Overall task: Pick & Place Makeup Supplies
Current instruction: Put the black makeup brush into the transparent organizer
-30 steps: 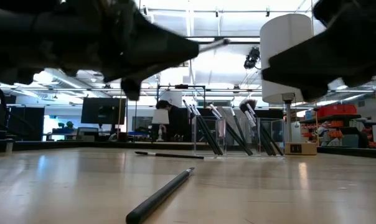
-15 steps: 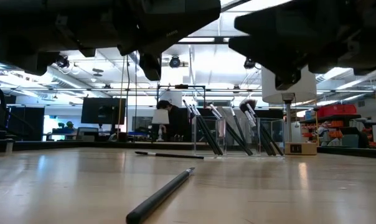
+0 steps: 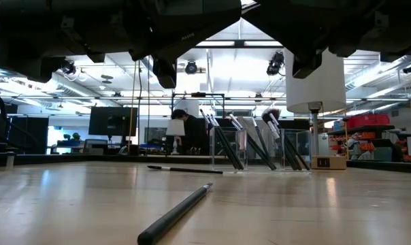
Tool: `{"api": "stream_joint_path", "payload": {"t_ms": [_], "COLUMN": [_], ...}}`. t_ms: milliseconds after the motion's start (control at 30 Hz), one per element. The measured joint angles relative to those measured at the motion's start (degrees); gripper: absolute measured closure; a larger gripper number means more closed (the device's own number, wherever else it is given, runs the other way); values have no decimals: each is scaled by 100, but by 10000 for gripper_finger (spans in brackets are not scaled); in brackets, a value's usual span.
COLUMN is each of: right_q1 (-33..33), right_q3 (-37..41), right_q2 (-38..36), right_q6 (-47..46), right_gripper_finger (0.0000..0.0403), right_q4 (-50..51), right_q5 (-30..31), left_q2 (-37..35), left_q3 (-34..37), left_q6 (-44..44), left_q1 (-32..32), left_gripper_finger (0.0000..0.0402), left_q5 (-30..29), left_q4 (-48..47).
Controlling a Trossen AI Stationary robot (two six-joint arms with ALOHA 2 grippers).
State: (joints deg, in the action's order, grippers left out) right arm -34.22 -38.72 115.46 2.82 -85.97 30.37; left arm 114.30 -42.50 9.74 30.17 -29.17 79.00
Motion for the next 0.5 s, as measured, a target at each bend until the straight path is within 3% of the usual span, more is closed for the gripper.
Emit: {"api": "stream_joint_path", "payload": {"t_ms": [300,500], "right_q1": [-4,-101], "right_q3": [0,3], "right_q2": [-2,-26], "right_q6": [8,46], "right_gripper_finger": [387,387], "right_q4": [10,81], "right_q5": [24,550], "left_q2": [-4,-4], "left_q3": [0,-4], "left_q6": [0,79], "left_q1": [2,-2], "left_gripper_finger": [370,364], "left_q5": [11,-296], "left_q4": [-2,-84]}}
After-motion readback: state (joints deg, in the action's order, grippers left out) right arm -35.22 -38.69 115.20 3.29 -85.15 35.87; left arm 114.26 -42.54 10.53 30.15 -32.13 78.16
